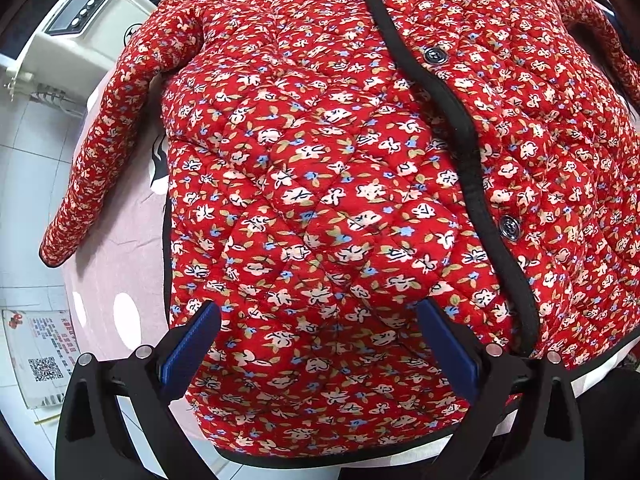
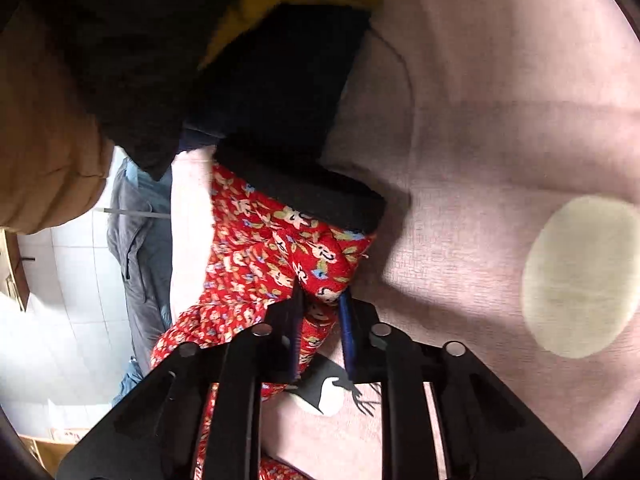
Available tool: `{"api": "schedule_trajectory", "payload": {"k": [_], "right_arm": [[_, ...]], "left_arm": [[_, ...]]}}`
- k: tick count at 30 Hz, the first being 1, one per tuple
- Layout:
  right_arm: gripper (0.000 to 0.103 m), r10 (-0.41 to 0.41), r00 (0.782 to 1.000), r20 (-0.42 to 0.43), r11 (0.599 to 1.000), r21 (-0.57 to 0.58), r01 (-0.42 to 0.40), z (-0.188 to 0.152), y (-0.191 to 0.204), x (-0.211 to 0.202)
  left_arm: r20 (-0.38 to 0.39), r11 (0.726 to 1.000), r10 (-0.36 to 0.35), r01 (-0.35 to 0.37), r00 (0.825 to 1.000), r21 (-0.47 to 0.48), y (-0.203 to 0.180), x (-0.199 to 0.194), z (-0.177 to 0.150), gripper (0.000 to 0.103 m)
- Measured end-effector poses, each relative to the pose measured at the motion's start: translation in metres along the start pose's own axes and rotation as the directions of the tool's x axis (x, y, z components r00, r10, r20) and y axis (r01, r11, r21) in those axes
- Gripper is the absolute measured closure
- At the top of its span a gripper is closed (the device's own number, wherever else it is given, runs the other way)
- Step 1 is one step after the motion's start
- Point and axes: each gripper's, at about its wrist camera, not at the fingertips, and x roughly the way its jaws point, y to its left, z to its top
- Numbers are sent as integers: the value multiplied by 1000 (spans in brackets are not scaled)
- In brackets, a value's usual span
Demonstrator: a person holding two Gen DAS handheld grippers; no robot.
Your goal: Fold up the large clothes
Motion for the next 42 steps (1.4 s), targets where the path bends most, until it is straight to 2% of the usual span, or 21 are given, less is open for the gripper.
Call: {"api": "schedule_trajectory", "payload": {"k": [6, 9, 12, 14, 17, 20, 24, 27, 28, 31, 33, 36, 42], "right_arm": [[91, 37, 999, 39, 998, -45, -36, 1, 10, -55], [92, 6, 998, 69, 989, -146, 4, -1, 20, -85], [92, -36, 994, 100, 957, -282, 63, -10, 37, -105], [92, -24, 993, 115, 927, -370, 65, -22, 54, -117], [92, 5, 992, 127, 855, -515, 62, -45, 83, -129], [92, 54, 988, 145, 729, -681, 60, -77, 123, -137], [92, 114, 988, 108, 565, -825, 25, -108, 177, -136], [92, 183, 983, 32, 313, -949, -27, -149, 226, -141], [92, 206, 978, -16, 195, -979, -57, -170, 246, -142], [92, 220, 968, -123, -30, -992, -119, -230, 278, -146], [92, 206, 961, -184, -148, -977, -155, -274, 283, -151], [92, 138, 953, -269, -272, -936, -224, -345, 286, -136], [92, -8, 930, -369, -351, -869, -348, -454, 266, -95]], "left_arm": [[4, 1000, -7, 7, 1000, 5, -6, -3, -1, 7], [10, 1000, -14, 14, 1000, 1, -7, -4, -1, 7], [17, 1000, -19, 19, 1000, 1, -4, -2, 1, 7], [19, 1000, -24, 24, 1000, 1, -4, -2, 4, 7], [24, 999, -35, 35, 999, -4, -5, -3, 3, 7], [31, 999, -44, 45, 999, -22, 0, -2, 3, 7], [40, 996, -67, 69, 997, -62, 11, -3, 2, 7], [50, 994, -72, 76, 996, -83, 22, -3, 2, 7], [56, 993, -72, 77, 996, -93, 26, -3, 3, 7], [63, 989, -81, 88, 995, -118, 41, -2, 4, 7], [67, 985, -87, 96, 994, -143, 52, 0, 5, 7], [72, 978, -86, 98, 994, -183, 72, 2, 5, 7], [55, 961, -80, 91, 995, -261, 117, 11, -11, 7]]}}
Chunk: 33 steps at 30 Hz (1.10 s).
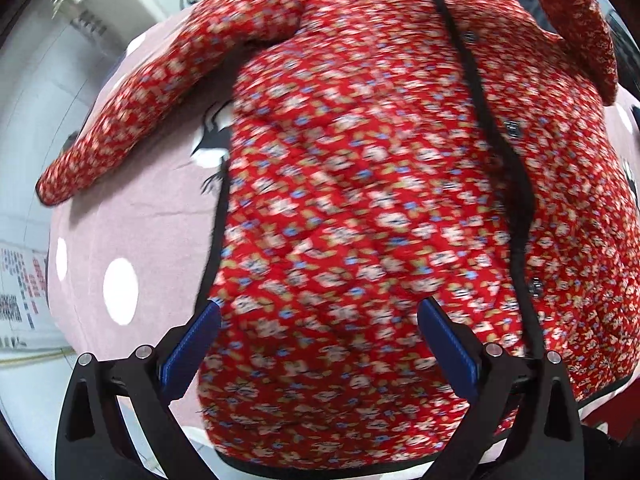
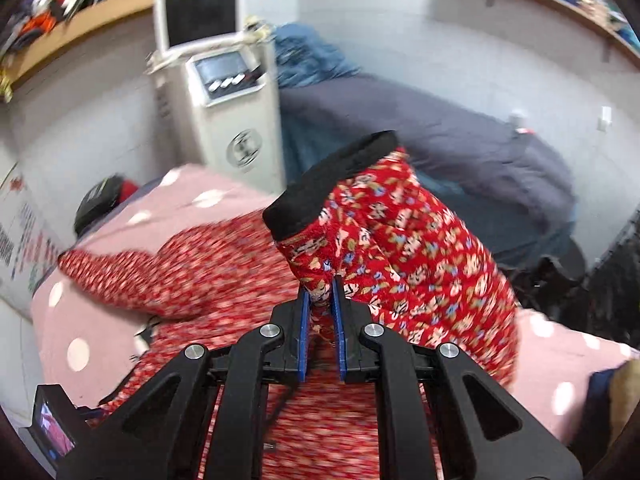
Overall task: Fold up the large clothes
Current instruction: 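Fold the collar over the jacket front with the right gripper and release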
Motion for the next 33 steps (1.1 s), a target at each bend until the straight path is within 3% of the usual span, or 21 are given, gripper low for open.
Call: {"api": "schedule_trajectory", "payload": {"k": [4, 10, 14, 16, 17, 18, 20, 26, 29, 33], "right_arm": [[92, 28, 996, -87, 999, -27, -30, -5, 35, 43], [92, 49, 979, -197, 999, 8, -49, -22, 55, 84], [86, 22, 966, -258, 997, -65, -40, -37, 77, 104], [79, 35, 952, -303, 994, -92, -65, -47, 87, 113], [68, 42, 948, -314, 992, -97, -76, -51, 90, 113], [47, 46, 948, -316, 991, -101, -82, -56, 93, 111], [32, 63, 953, -297, 991, -93, -95, -64, 93, 100], [32, 117, 948, -295, 993, 49, -108, -91, 52, 66], [31, 102, 941, -321, 982, 183, -43, -107, 10, 61], [31, 30, 958, -287, 926, 369, 82, -118, -54, 49]], "left_arm": [[-15, 999, 1, -2, 1000, -48, 34, 6, -5, 7], [-37, 996, 16, -20, 999, -90, 77, 17, -13, 7], [-48, 995, 17, -22, 999, -97, 99, 24, -15, 7], [-47, 996, 21, -25, 999, -88, 109, 26, -11, 7], [-47, 996, 24, -28, 999, -84, 110, 27, -9, 7], [-46, 996, 28, -32, 999, -81, 110, 27, -4, 7], [-35, 997, 28, -30, 999, -78, 116, 27, 7, 7], [16, 997, -12, 13, 1000, -76, 139, 19, 43, 7], [46, 997, -41, 44, 998, -66, 143, 17, 73, 7], [85, 998, -61, 63, 994, -15, 145, 11, 112, 7]]}}
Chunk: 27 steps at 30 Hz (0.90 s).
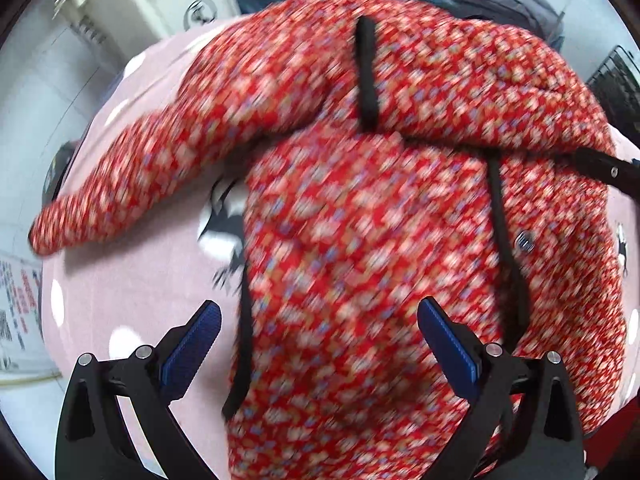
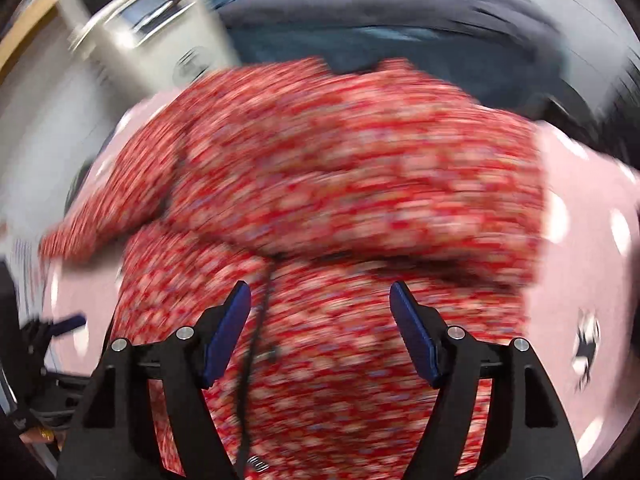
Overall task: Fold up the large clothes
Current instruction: 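Fold the collar over the jacket front with the right gripper and release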
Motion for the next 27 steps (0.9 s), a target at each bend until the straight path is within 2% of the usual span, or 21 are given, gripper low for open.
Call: {"api": "schedule_trajectory", "payload": {"k": [3, 8, 9, 14, 17, 19, 20, 22, 27], "right_arm": [[29, -60, 997, 51, 991, 121, 53, 17, -38, -8], [29, -36, 997, 62, 984, 175, 25, 52, -64, -2], [28, -31, 998, 57, 985, 173, 21, 58, -65, 3], [25, -103, 994, -44, 990, 92, 106, 73, -48, 48], [22, -206, 972, -116, 979, -15, 205, 66, -36, 80], [21, -254, 957, -140, 966, -72, 247, 60, -32, 100], [19, -267, 955, -132, 963, -86, 257, 59, -30, 104], [18, -294, 948, -121, 953, -114, 281, 61, -25, 110], [14, -249, 957, -151, 968, -83, 238, 71, -33, 122]], "left_arm": [[22, 999, -19, 18, 1000, 33, -3, -3, 17, 7], [4, 997, -49, 49, 999, 54, -13, 4, 21, 7], [-5, 997, -53, 53, 999, 55, -12, 5, 19, 7], [-53, 996, -44, 48, 998, 76, -21, 11, -10, 7], [-53, 996, -12, 17, 999, 87, -22, 7, -20, 7], [-51, 998, -2, 5, 999, 70, -14, 9, -11, 7], [-51, 998, 0, 3, 999, 63, -27, 12, 14, 7], [-40, 999, -2, 4, 999, 48, -25, 11, 36, 7], [27, 998, -15, 13, 1000, 58, -57, 8, 112, 7]]}}
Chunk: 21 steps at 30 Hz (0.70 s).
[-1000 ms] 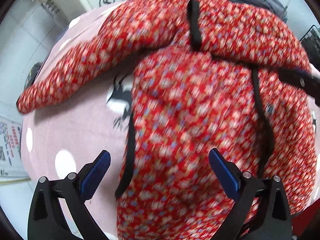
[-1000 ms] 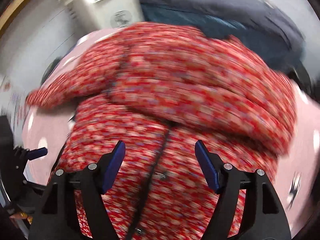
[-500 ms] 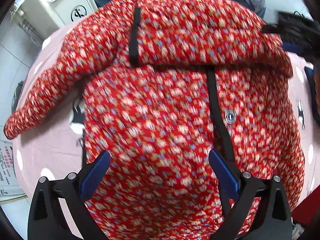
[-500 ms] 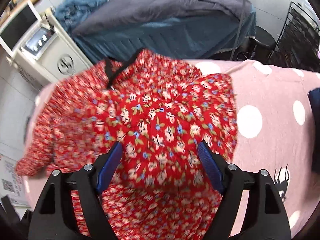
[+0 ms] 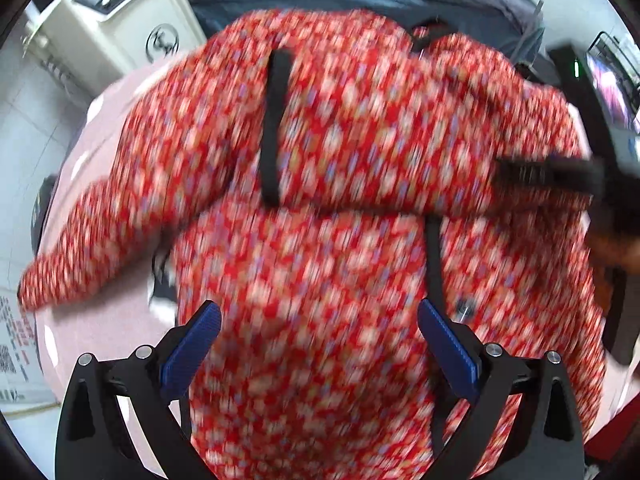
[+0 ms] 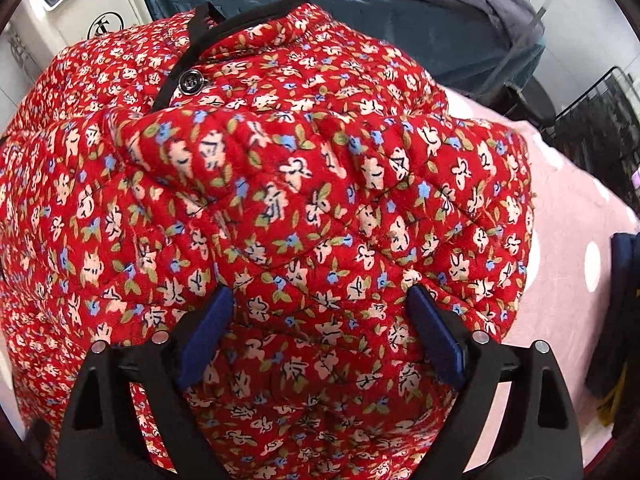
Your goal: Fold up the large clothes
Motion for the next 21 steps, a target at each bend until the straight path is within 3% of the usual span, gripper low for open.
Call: {"api": "schedule_trajectory", "payload": {"k": [4, 7, 11, 14, 21], "right_arm": [[14, 34, 999, -1, 999, -2, -34, 3, -11, 6], [13, 43, 999, -9, 999, 6, -43, 6, -17, 9], [12, 48, 999, -24, 999, 12, -48, 9, -28, 16], [10, 49, 998, -33, 999, 12, -48, 19, -31, 20], [6, 24, 999, -28, 999, 24, -23, 33, -29, 35]], "left_arm": [[75, 998, 16, -20, 997, 62, -18, 3, 51, 7], [77, 993, 46, -54, 996, 105, -34, 17, 82, 7], [-6, 984, 106, -104, 994, 143, -51, 53, 96, 5], [-63, 990, 87, -79, 994, 118, -49, 81, 107, 5], [-91, 996, 34, -26, 995, 90, -22, 104, 126, 5]]}}
